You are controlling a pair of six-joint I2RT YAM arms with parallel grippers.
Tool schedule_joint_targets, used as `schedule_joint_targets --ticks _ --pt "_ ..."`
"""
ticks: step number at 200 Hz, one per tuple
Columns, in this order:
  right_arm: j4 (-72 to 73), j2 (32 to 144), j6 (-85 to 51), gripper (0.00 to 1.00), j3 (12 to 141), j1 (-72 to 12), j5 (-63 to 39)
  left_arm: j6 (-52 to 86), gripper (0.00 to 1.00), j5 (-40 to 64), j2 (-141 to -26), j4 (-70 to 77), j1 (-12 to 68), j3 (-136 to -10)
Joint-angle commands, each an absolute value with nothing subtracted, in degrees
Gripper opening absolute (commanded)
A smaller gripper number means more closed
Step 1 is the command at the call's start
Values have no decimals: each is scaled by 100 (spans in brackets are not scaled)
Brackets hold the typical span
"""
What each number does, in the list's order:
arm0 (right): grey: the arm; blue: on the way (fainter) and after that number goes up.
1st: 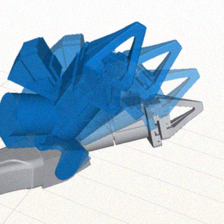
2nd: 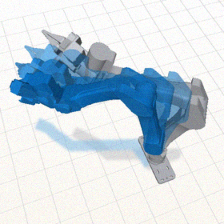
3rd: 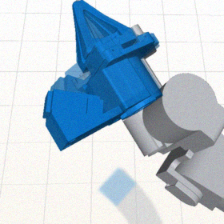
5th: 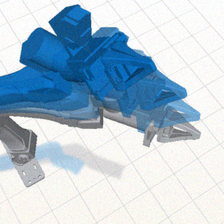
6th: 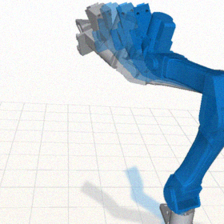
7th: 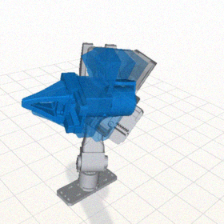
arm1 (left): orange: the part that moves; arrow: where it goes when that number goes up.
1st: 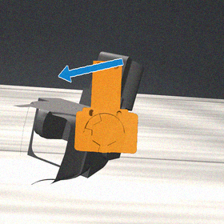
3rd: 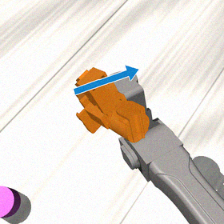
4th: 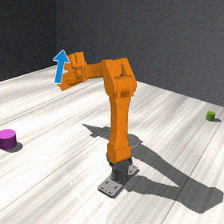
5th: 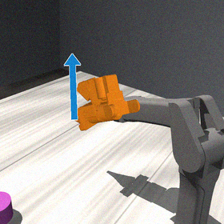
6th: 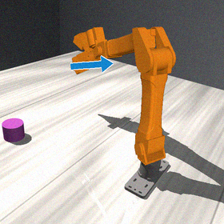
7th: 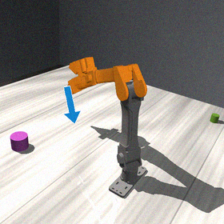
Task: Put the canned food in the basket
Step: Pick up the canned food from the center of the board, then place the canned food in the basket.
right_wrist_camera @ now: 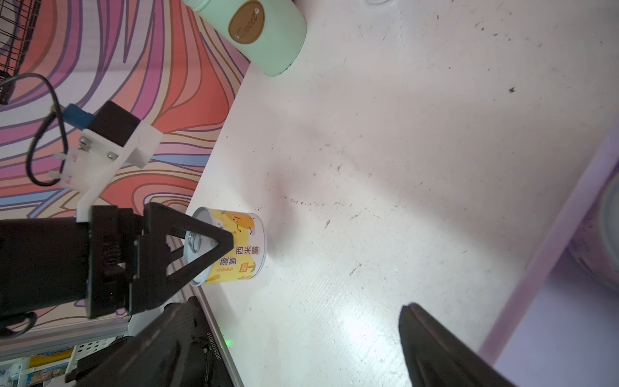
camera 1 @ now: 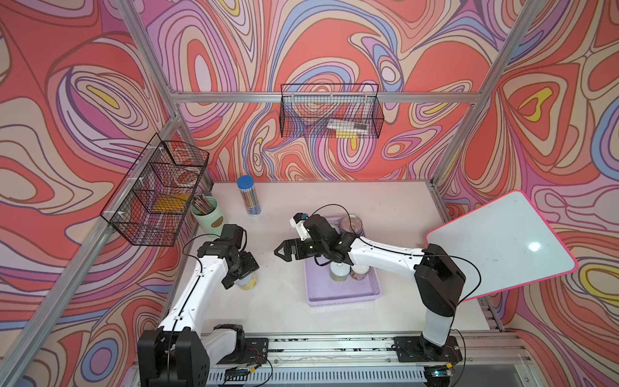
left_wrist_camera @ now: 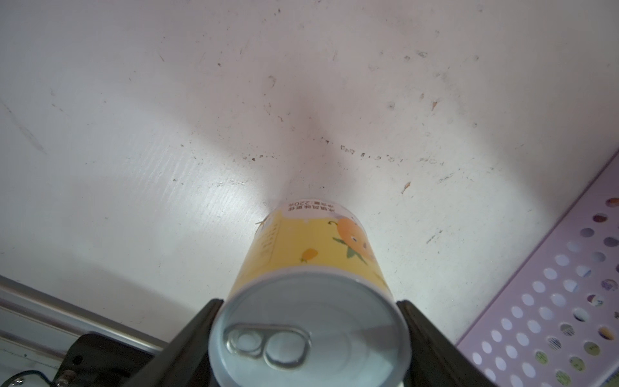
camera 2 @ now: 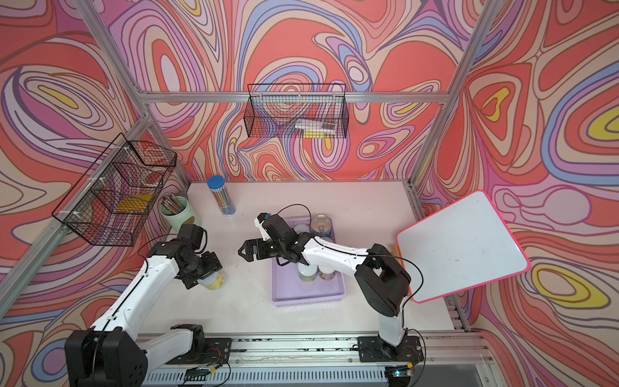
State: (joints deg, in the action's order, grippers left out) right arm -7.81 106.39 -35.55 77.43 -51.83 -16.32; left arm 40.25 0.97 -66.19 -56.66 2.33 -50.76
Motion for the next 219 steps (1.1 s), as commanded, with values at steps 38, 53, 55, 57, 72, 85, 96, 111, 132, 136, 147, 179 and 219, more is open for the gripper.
schedule_joint_targets --ticks 38,53,55,57,72,85,96,111,132,136,147,179,219 --pt "-552 9759 -3549 98 7101 -4950 -1461 4012 69 -23 -6979 -5885 1093 -6070" --pt "-486 9566 -3565 98 6910 -4867 -1435 4025 69 -70 -7069 -5889 1269 -6231" --pt "-477 9541 -3574 98 6884 -4851 -1427 4025 69 -70 -7074 -5889 1288 -6242" --pt "-475 9515 -3579 98 6861 -4849 -1420 4025 69 -68 -7088 -5889 1309 -6258" --pt "-483 9335 -3573 98 6706 -4784 -1369 4011 69 -76 -7168 -5871 1470 -6412" --pt "-483 9179 -3579 98 6567 -4709 -1312 3958 69 -80 -7260 -5855 1629 -6543" --pt "-491 9063 -3584 98 6447 -4640 -1283 3876 69 -42 -7352 -5811 1747 -6642" --pt "-517 8868 -3577 98 6288 -4559 -1249 3736 69 47 -7504 -5747 1941 -6780" --pt "-621 8601 -3538 98 6060 -4428 -1164 3451 70 151 -7740 -5685 2307 -7030" --pt "-652 8553 -3519 98 6021 -4412 -1144 3396 70 173 -7788 -5684 2373 -7080" --pt "-751 8409 -3458 98 5933 -4353 -1083 3230 70 217 -7922 -5659 2561 -7195" --pt "-818 7843 -3025 98 5496 -4294 -821 2660 70 384 -8263 -5624 3118 -7554" --pt "-1332 7119 -2576 98 5133 -3975 -962 1799 71 658 -8602 -5563 3554 -7967"
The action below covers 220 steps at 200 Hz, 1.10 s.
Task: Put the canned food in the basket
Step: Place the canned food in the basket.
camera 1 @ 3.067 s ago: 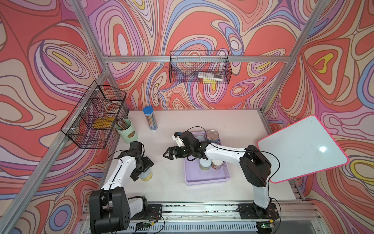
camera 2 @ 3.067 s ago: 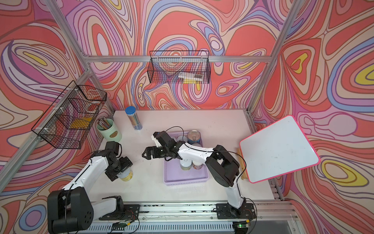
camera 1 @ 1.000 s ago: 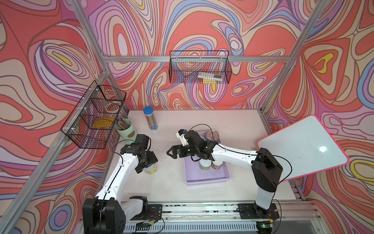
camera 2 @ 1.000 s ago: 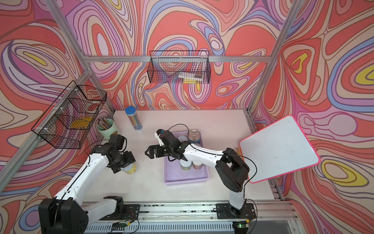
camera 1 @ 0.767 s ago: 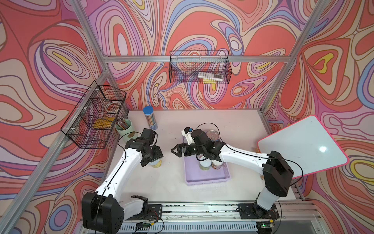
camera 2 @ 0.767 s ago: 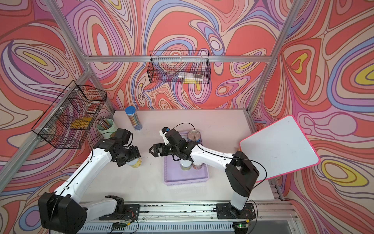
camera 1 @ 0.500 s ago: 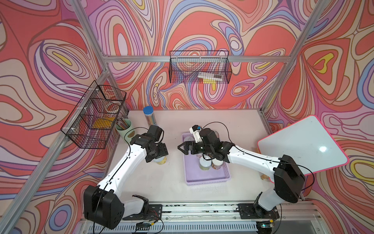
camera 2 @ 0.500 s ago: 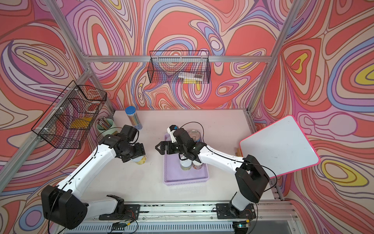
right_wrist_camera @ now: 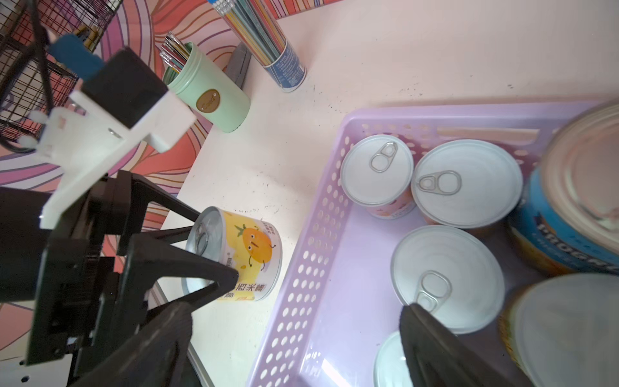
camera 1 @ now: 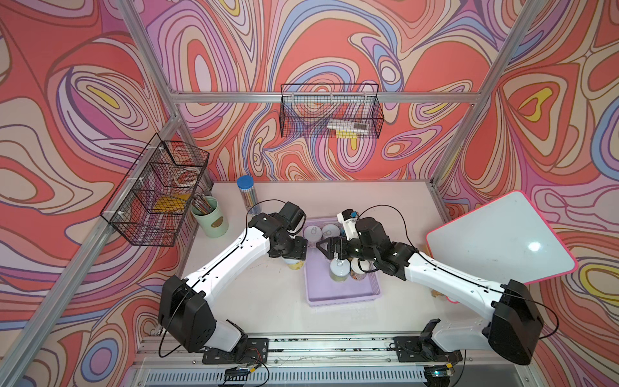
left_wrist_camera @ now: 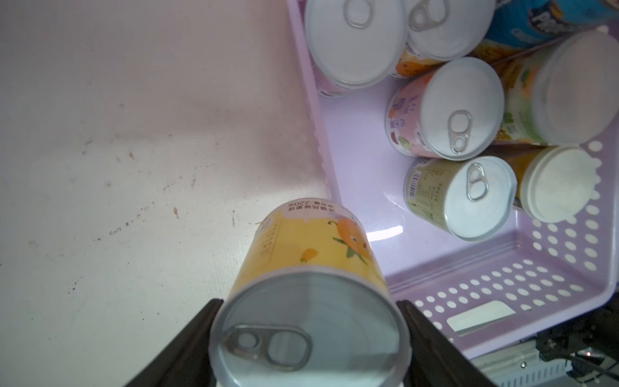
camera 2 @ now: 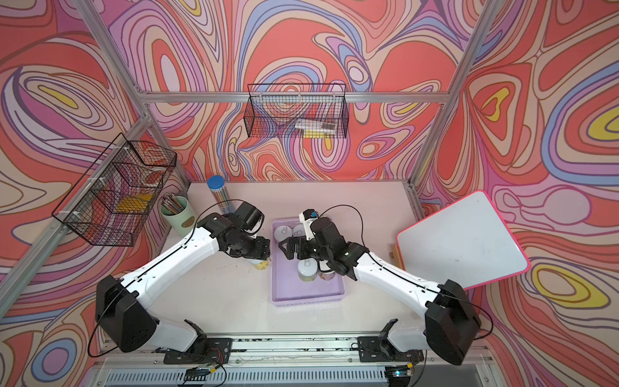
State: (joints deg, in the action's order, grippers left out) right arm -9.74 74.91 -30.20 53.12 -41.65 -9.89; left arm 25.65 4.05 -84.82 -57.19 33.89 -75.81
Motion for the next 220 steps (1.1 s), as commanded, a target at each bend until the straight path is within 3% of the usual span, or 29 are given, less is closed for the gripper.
schedule_joint_targets --ticks 1,44,95,220 --pt "-1347 7110 -2571 98 5124 -3969 -960 1774 71 667 -8612 -5563 3561 -7982" --pt "-1957 6549 -2194 98 4960 -3586 -1196 784 64 1050 -9056 -5509 3640 -8375" --pt "-2367 6014 -2011 98 4792 -3310 -1214 -42 66 1174 -9561 -5511 3792 -8750" --pt "-2540 5493 -1892 98 4548 -3252 -1181 -478 65 689 -10428 -5494 3968 -9068"
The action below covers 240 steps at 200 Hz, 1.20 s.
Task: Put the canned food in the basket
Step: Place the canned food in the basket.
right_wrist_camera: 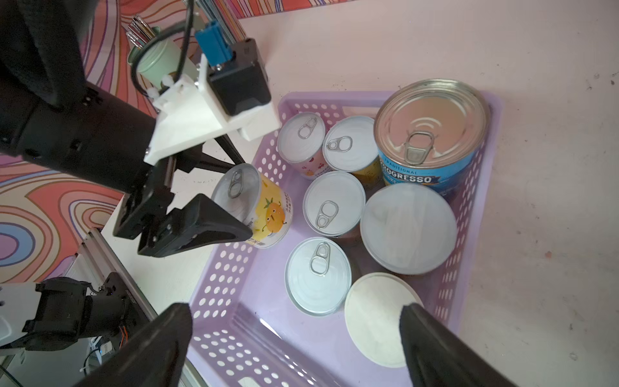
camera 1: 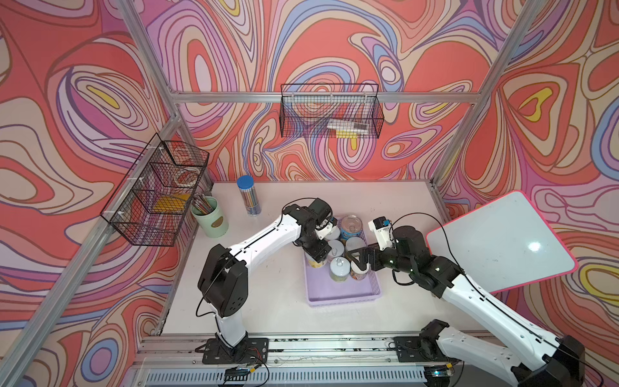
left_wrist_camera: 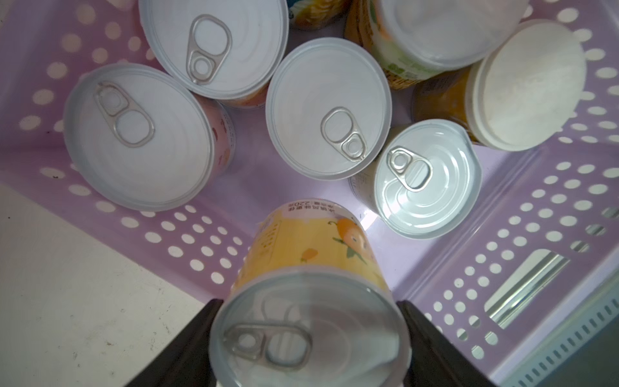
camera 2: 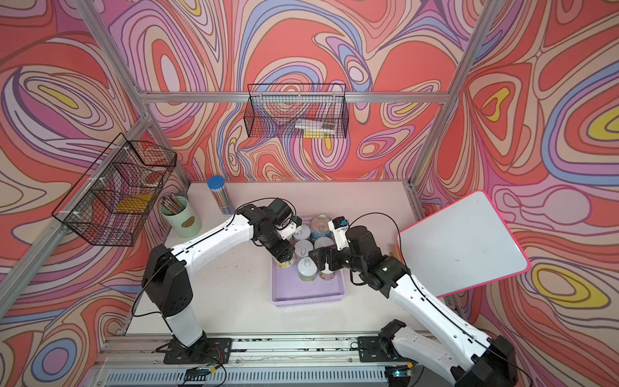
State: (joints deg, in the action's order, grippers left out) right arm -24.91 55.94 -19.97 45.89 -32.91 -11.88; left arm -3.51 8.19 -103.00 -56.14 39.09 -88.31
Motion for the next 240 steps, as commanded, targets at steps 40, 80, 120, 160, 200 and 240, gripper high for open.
schedule_joint_targets --ticks 40,80,120,160,200,240 --pt "-2546 5408 -1916 98 4513 -3252 -1145 -526 64 528 -10641 -5436 3990 -9100" --pt "-2558 5362 -1931 98 4509 -3252 -1112 -554 64 236 -10809 -5445 3992 -9137" --pt "-2513 5416 -1951 98 4491 -3250 -1130 -505 64 4 -10928 -5203 3999 -9147" --pt "-2487 5423 -1982 98 4474 -3252 -1136 -506 64 -244 -11054 -4996 4008 -9149" --pt "-2487 5423 -1999 98 4482 -3252 -1149 -458 64 -435 -11201 -4880 4027 -9132" --pt "-2460 5424 -2033 98 4474 -3252 -1179 -396 65 -750 -11319 -4782 4061 -9129"
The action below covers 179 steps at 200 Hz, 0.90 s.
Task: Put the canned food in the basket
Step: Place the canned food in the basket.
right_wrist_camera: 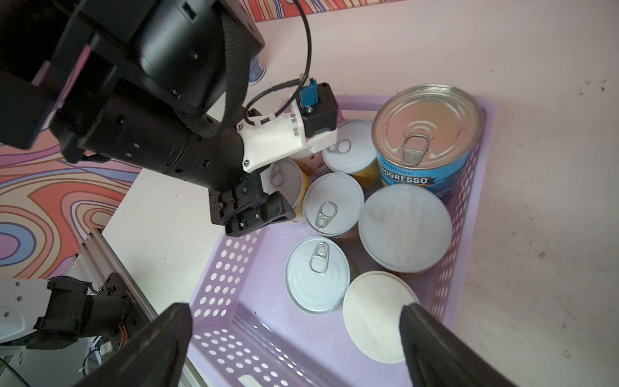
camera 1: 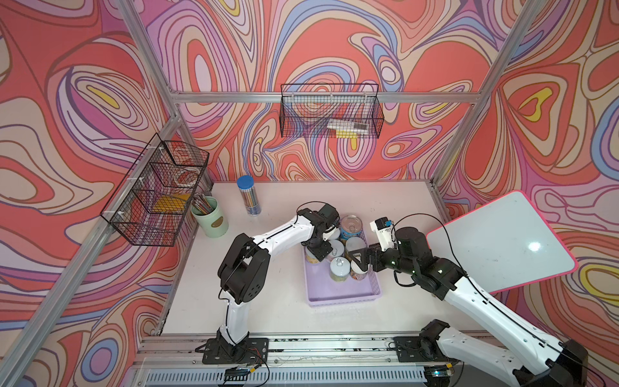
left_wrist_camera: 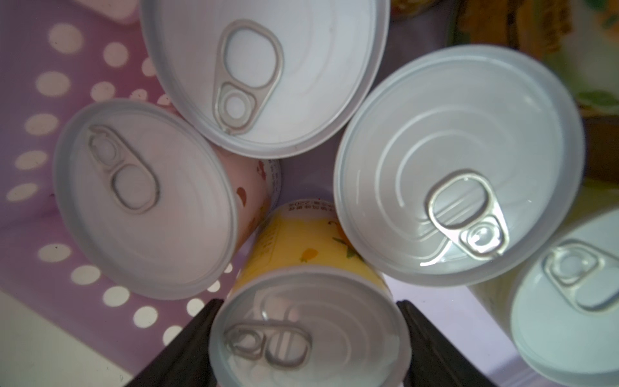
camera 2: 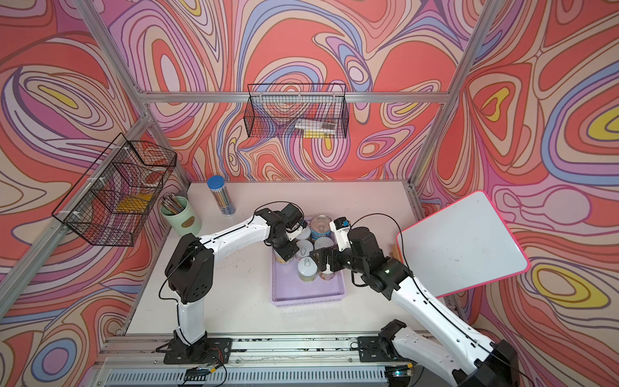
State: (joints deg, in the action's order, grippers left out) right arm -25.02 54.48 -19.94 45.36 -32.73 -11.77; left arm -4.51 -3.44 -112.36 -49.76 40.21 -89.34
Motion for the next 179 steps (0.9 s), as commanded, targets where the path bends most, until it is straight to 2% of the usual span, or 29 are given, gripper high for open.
schedule_joint_targets --ticks 1,18,68,109,179 --pt "-2460 5423 -2036 98 4474 -3252 -1183 -396 64 -753 -11320 -4777 4061 -9126" --pt "-2454 5424 -2044 98 4482 -3252 -1187 -361 67 -875 -11354 -4748 4079 -9110" --pt "-2451 5474 -2046 98 4517 -3252 -1230 -274 84 -1067 -11386 -4702 4096 -9046" --pt "-2451 5511 -2034 98 4545 -3252 -1239 -231 89 -1090 -11355 -4688 4096 -9013" --pt "-2407 5532 -2009 98 4544 -3252 -1282 -71 88 -850 -10896 -4519 4156 -8710"
